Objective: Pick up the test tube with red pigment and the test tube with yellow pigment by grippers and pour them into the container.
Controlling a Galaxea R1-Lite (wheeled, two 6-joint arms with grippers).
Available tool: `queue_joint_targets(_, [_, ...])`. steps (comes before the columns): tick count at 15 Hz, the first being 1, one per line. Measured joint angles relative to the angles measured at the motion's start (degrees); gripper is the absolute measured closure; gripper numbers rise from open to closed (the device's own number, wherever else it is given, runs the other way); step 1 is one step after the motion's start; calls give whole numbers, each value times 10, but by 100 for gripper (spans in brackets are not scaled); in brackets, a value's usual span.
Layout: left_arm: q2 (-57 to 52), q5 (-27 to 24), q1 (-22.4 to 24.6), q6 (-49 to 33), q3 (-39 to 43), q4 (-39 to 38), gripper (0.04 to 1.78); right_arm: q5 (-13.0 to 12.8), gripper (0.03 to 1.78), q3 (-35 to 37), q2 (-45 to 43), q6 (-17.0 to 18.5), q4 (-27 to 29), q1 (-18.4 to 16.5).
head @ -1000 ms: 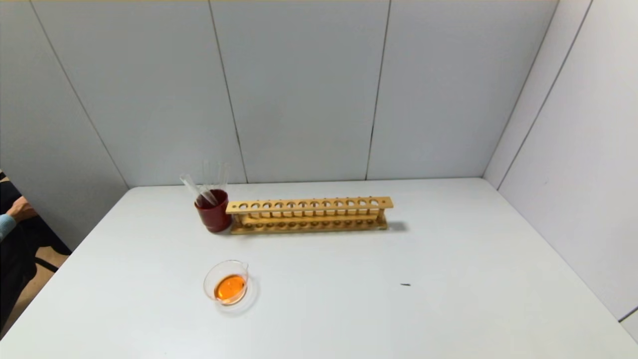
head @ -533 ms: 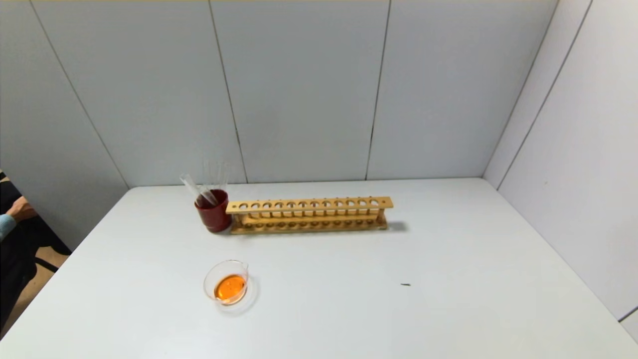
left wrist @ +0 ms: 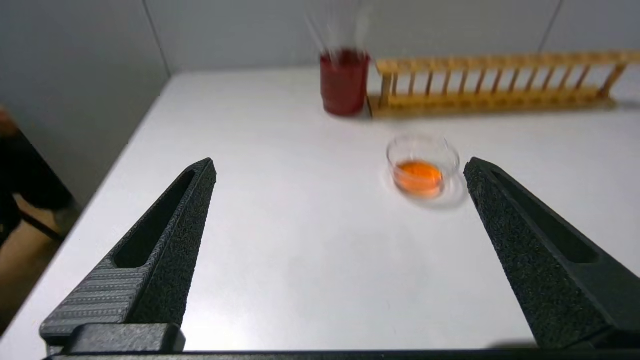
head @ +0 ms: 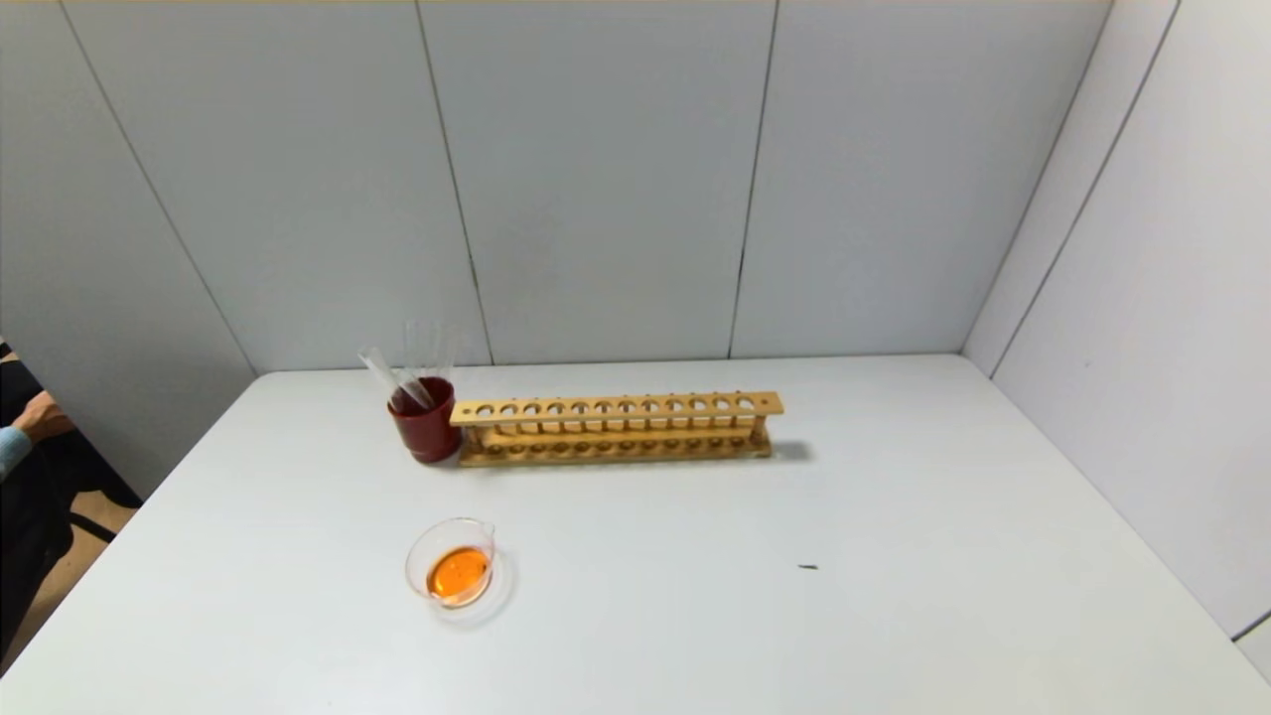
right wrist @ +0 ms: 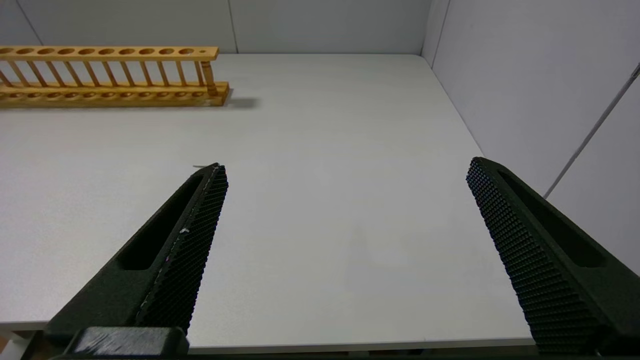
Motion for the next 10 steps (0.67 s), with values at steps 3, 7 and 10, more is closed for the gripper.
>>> queue_joint_targets(3, [0, 6, 0, -4, -4, 22, 7, 0, 6, 0, 0, 0, 0, 0])
queue_joint_targets(7, [0, 5, -1, -9, -5, 23, 7, 0, 6, 0, 0, 0, 0, 0])
queue_joint_targets(10, [0, 5, -1, -9, -5, 23, 7, 0, 6, 0, 0, 0, 0, 0])
